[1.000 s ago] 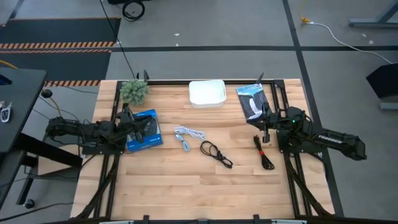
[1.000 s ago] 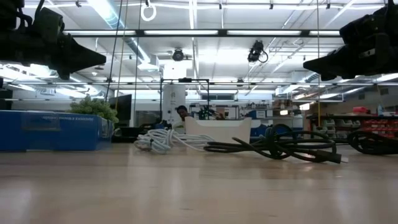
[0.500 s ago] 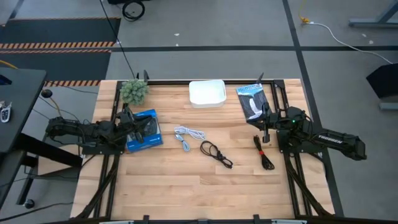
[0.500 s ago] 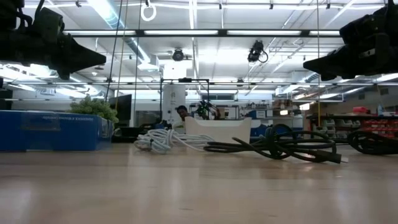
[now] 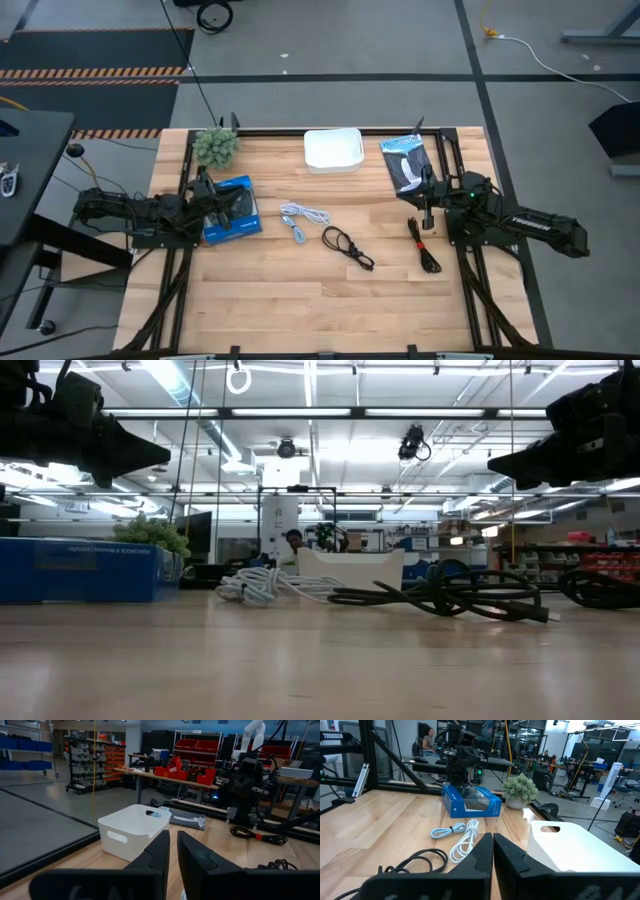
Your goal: Pick and place USB-C Cables
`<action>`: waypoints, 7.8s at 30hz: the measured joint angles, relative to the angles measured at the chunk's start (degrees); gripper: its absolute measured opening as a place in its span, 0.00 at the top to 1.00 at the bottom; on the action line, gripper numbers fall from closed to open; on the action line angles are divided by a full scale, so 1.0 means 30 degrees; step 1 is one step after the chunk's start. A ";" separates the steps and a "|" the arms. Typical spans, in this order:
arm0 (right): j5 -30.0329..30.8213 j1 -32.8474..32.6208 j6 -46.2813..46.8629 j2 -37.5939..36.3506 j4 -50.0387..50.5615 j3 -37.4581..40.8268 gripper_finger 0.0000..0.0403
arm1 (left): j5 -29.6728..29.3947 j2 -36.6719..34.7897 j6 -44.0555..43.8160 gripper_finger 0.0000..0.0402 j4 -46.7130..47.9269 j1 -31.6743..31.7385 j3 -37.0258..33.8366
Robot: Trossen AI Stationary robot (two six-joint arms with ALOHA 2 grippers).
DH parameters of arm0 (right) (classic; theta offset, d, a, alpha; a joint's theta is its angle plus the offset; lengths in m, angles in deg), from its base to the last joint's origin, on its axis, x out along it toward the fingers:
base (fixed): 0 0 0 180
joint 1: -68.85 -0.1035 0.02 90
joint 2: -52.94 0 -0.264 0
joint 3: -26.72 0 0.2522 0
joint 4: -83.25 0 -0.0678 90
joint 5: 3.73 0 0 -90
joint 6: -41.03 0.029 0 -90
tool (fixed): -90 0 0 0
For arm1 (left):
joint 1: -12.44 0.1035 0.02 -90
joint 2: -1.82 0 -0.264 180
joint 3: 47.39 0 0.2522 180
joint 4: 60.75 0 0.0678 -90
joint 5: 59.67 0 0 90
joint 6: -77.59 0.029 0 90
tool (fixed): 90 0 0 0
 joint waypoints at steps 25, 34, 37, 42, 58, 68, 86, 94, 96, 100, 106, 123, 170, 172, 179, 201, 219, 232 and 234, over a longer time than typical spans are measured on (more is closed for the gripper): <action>0.3475 0.0000 0.5442 0.0131 -0.5178 0.0006 0.95 | 0.0000 0.0007 0.0003 0.89 0.0006 0.0003 -0.0004; 0.6514 0.0006 2.1692 0.0388 -0.5552 -0.0302 0.95 | 0.0000 0.0005 -0.0001 0.89 0.0000 0.0000 0.0003; 0.4688 -0.0022 2.1912 0.0697 -0.5663 -0.1190 0.95 | 0.0000 0.0001 0.0004 0.89 -0.0001 0.0001 0.0003; 0.3985 -0.0015 2.0125 0.2333 -0.3872 -0.3655 0.95 | 0.0000 0.0004 -0.0001 0.89 0.0000 0.0002 0.0003; 0.4087 0.0022 2.0051 0.7952 -0.5912 -0.7987 0.95 | 0.0000 0.0000 -0.0001 0.89 -0.0001 0.0007 0.0003; 0.2963 -0.0036 2.1141 0.8451 -0.7495 -0.7987 0.95 | 0.0000 0.0005 0.0004 0.89 0.0001 0.0002 -0.0002; -0.0756 -0.3379 2.3571 1.2450 0.0505 -0.8654 0.93 | 0.0000 0.0000 0.0006 0.89 -0.0001 0.0007 0.0003; 0.2416 -0.5114 1.9287 1.4875 1.5931 -1.5164 0.93 | 0.0000 0.0006 0.0006 0.89 -0.0001 0.0006 0.0001; 0.2846 -0.5361 1.8603 1.5709 1.8853 -1.6196 0.93 | 0.0000 0.0004 0.0003 0.89 0.0002 0.0004 0.0000; 0.2722 -0.5915 1.8084 1.6998 2.1501 -1.6649 0.91 | 0.0000 0.0007 0.0001 0.89 0.0001 0.0000 0.0003; 0.2540 -0.7328 1.9037 1.8883 2.2869 -1.6642 0.74 | 0.0000 0.0000 0.0006 0.89 -0.0001 0.0000 0.0003; 0.2632 -0.6642 1.9721 2.2248 2.2496 -1.3928 0.40 | 0.0000 0.0007 -0.0001 0.89 -0.0001 0.0007 -0.0004; 0.4137 -0.5705 1.7884 2.5090 1.7905 -1.2805 0.93 | 0.0000 0.0006 0.0003 0.89 -0.0016 0.0003 0.0000; 0.4131 -0.5705 1.7431 2.5043 1.8053 -1.3405 0.93 | 0.0000 0.0000 -0.0001 0.89 -0.0016 0.0001 0.0002; 0.5288 -0.4764 1.3331 2.5003 2.0676 -1.7442 0.93 | 0.0000 0.0004 0.0006 0.89 -0.0020 0.0000 0.0003; 0.8434 -0.2285 0.7999 2.9236 2.5014 -3.3067 0.92 | 0.0000 0.0003 -0.0001 0.89 -0.0016 0.0000 0.0003; 0.6195 -0.2302 0.4174 3.1551 2.3085 -3.3166 0.92 | 0.0003 0.0007 -0.0001 0.89 -0.0016 0.0007 0.0003; 0.6322 -0.1100 -0.0484 3.4836 2.1480 -3.5764 0.92 | 0.0000 0.0000 -0.0001 0.89 -0.0016 0.0000 0.0003; 0.6314 -0.1111 -0.0735 3.5240 2.1429 -3.6570 0.92 | 0.0000 0.0002 0.0006 0.89 -0.0016 0.0000 0.0003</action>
